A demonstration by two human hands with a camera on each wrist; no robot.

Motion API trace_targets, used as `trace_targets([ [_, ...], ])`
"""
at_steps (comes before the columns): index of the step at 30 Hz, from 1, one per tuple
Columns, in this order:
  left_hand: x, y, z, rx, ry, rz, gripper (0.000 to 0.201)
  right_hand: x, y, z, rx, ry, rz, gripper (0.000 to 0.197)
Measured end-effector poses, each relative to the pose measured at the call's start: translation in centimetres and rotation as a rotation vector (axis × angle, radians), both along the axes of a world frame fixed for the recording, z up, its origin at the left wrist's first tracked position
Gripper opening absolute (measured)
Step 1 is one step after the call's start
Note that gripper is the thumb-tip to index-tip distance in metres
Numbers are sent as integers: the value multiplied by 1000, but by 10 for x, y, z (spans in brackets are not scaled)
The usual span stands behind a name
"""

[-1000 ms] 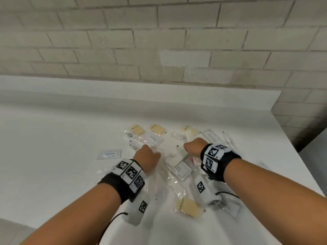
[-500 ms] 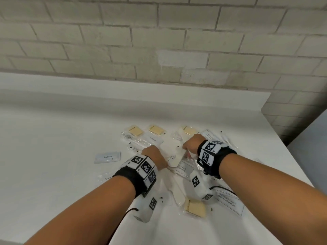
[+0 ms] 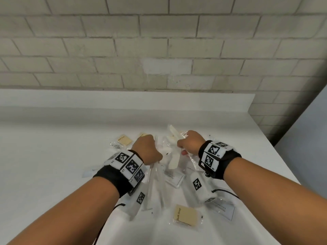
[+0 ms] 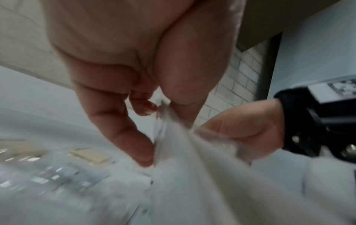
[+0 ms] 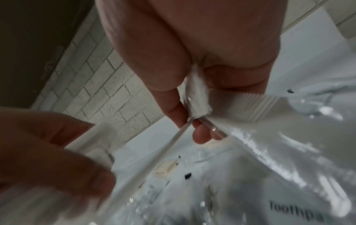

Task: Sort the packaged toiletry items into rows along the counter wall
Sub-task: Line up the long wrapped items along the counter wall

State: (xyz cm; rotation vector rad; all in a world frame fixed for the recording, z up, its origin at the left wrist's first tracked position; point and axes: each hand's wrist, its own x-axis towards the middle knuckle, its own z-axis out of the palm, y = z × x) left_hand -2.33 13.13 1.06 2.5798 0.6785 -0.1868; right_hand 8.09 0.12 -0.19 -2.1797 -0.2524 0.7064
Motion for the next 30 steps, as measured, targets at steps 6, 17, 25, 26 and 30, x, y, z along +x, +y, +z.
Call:
trace_targets([
  [6,71,-25,48,-214,-229,-88,27,46,-57,29,99,-37,-19,22],
  [17,266,-98,36,-344,-211,-156,53,197,-144,35,-143,-70,-106,20],
  [25,349,-115,-25,-363,-55,-34,48,278,-153,-12,-118,18,-159,40],
  [26,357,-114,-33,-358,-53,-16,50,285,-153,-18,-143,-26,-151,47],
  [30,371,-113,-57,-206,-72,-21,48,304,-156,-35,-201,-122,-107,49],
])
